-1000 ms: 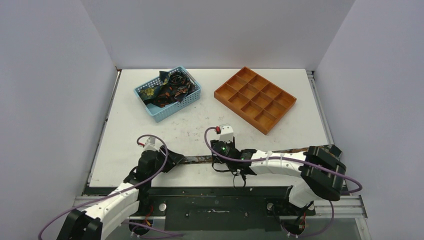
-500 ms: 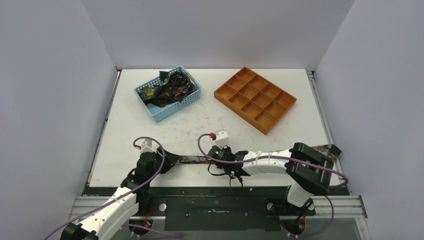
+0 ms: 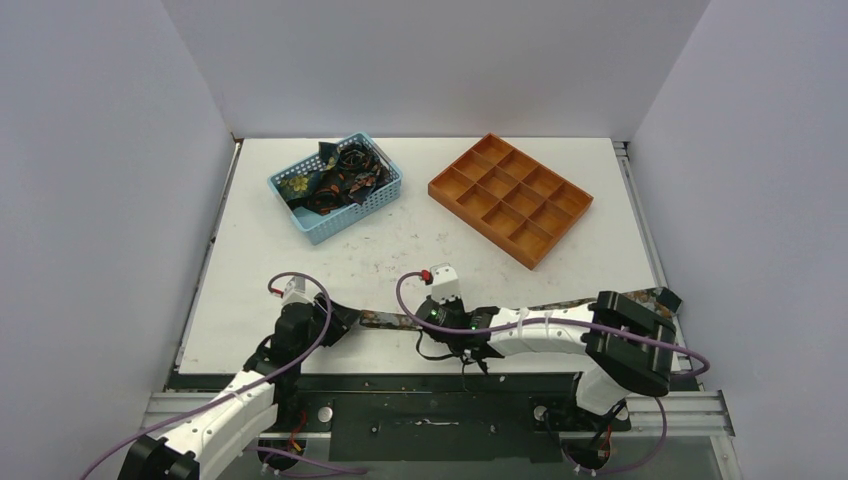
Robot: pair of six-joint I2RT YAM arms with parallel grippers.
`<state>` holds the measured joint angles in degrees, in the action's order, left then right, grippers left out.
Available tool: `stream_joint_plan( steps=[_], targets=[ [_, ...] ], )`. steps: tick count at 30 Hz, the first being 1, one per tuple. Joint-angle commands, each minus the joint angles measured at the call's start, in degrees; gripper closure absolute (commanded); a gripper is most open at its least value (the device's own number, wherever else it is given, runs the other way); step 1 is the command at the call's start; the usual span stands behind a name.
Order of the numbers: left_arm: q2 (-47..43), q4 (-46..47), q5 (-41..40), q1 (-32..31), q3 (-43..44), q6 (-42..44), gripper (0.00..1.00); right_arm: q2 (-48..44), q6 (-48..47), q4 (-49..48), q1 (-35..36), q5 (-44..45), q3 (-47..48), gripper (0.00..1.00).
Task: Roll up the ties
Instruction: Roll the tie at the center of the board.
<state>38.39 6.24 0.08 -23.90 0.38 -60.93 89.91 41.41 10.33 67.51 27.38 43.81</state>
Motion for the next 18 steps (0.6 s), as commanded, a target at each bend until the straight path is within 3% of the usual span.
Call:
stream_joint_plan(
  steps=[1, 9, 14, 18],
  targets=[
    [-0.56, -2.54, -0.15, 0.14, 0.06, 1.16, 0.61, -3.39, 2.51, 2.32, 0.91, 3.31, 0.61, 0.95],
    [-0.69, -2.73, -0.19, 0.12, 0.21, 1.24, 0.59, -1.42, 3.67, 0.17, 1.38, 1.08, -1.59, 0.91],
    [-1.66, -5.81, -0.12, 0.14, 1.86, 1.67, 0.54, -0.95, 4.5, 0.26, 1.31, 2.25, -0.57, 0.46],
    [-7.34, -13.66, -1.57, 0.17, 4.79, 1.67, 0.55, -3.91, 4.36, 2.94, 1.24, 4.56, 0.74, 0.34]
  ],
)
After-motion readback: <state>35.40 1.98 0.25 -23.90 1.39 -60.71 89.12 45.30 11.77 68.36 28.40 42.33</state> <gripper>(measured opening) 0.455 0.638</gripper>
